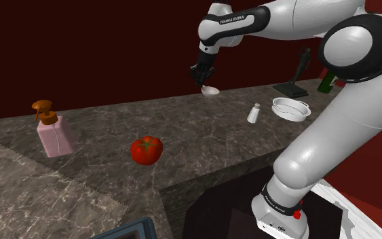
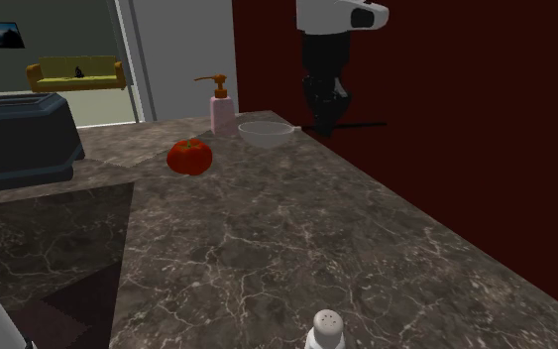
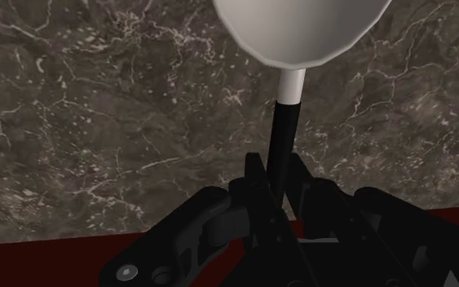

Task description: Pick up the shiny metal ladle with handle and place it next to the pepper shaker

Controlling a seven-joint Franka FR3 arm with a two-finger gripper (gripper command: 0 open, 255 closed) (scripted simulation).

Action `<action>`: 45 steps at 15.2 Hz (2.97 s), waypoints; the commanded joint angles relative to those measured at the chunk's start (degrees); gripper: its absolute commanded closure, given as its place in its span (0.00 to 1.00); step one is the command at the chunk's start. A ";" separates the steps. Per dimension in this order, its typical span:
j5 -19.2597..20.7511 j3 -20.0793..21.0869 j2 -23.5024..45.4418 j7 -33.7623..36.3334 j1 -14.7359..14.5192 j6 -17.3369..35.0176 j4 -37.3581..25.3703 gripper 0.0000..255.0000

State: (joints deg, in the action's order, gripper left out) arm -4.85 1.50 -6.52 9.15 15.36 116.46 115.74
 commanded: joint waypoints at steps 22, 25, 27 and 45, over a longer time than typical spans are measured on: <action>-2.53 -16.76 4.72 -30.44 12.79 -3.12 -4.79 1.00; -2.78 -16.77 5.14 -30.81 12.79 -0.89 -2.94 1.00; -2.98 -16.77 5.48 -31.08 12.79 0.58 -1.78 1.00; -6.04 -16.65 10.70 -34.33 12.83 13.55 6.42 1.00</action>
State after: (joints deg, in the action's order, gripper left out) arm -10.66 -15.11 3.84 -24.85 28.12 129.26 121.73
